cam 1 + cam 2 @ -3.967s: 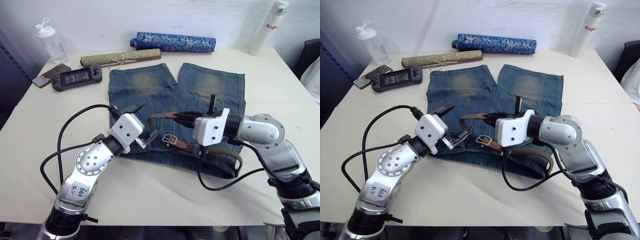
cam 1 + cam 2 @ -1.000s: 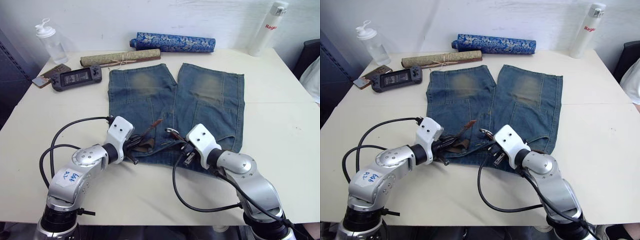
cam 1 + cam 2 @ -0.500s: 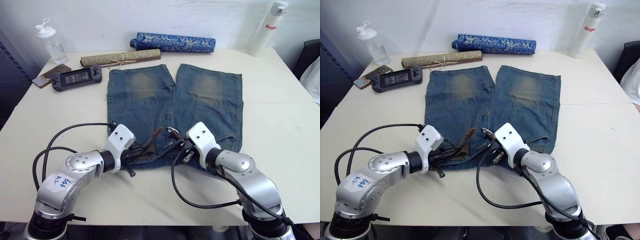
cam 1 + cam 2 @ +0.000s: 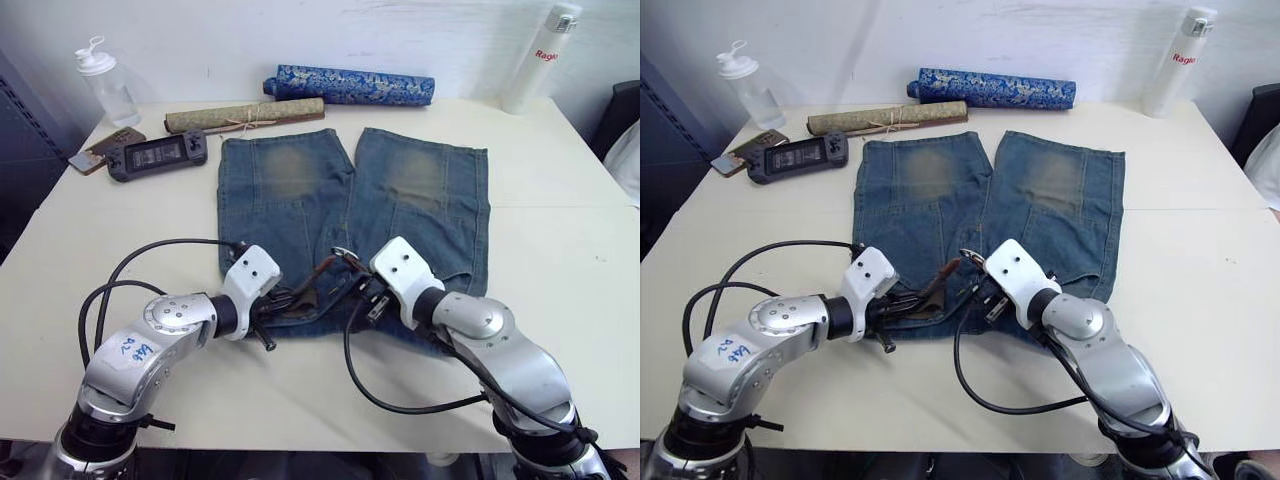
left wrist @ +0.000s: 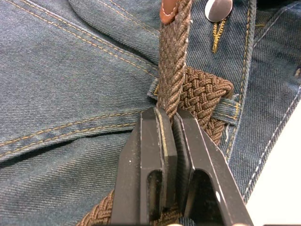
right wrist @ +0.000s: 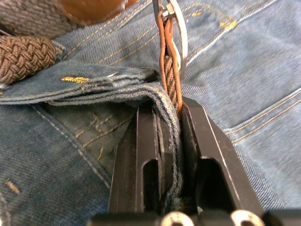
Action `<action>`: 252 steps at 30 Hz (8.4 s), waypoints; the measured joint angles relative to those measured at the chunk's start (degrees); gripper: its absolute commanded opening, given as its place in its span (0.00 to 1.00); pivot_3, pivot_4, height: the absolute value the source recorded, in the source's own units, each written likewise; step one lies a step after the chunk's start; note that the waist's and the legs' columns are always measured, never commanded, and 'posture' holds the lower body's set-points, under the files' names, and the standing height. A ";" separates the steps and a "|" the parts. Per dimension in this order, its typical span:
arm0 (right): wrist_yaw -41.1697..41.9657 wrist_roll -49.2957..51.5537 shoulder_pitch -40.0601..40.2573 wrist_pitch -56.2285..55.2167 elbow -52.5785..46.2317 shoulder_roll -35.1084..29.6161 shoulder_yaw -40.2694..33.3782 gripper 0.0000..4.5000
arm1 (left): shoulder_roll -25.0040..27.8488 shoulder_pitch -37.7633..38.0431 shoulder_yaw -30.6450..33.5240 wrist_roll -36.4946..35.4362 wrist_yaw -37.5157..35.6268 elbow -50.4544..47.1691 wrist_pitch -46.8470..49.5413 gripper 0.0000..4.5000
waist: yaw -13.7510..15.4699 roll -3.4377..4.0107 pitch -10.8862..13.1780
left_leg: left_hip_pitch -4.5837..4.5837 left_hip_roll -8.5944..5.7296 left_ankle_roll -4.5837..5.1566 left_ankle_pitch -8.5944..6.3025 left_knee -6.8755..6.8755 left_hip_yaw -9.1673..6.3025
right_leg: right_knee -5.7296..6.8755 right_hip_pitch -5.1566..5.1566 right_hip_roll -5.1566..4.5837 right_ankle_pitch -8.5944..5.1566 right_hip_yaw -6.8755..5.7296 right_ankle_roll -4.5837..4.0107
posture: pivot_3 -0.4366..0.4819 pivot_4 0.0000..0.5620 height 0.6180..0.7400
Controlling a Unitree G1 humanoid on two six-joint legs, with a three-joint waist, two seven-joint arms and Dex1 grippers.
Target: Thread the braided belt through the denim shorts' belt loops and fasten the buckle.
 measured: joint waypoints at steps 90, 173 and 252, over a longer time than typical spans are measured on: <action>2.19 -5.93 -0.13 -11.76 0.85 -5.91 6.79 0.01 | -5.58 -6.07 -4.47 4.76 5.02 7.59 4.07 0.00 | 1.10 -0.04 -0.03 | 1.87 0.05 0.05 0.04 -1.17 0.17 | -0.99 1.89 0.05 -0.07 -0.12 -0.14 | 0.48 0.27 0.16; 19.47 -15.21 -9.39 -51.66 25.70 -15.67 5.02 0.21 | -15.58 -8.31 -6.96 10.25 5.02 14.27 -5.81 0.00 | 2.98 -0.17 0.65 | 1.96 -0.11 0.31 0.80 -2.65 0.10 | -3.54 2.59 0.08 1.26 -0.34 0.73 | 0.48 0.27 0.16; 17.71 -1.66 -8.68 -59.11 23.51 -21.71 -22.59 0.00 | 1.30 -23.36 -7.80 17.63 -37.23 67.58 -67.73 0.01 | -0.22 0.06 0.97 | 1.92 0.07 0.13 1.05 -2.65 0.34 | -2.45 1.86 0.13 1.13 -0.12 0.32 | 0.48 0.27 0.16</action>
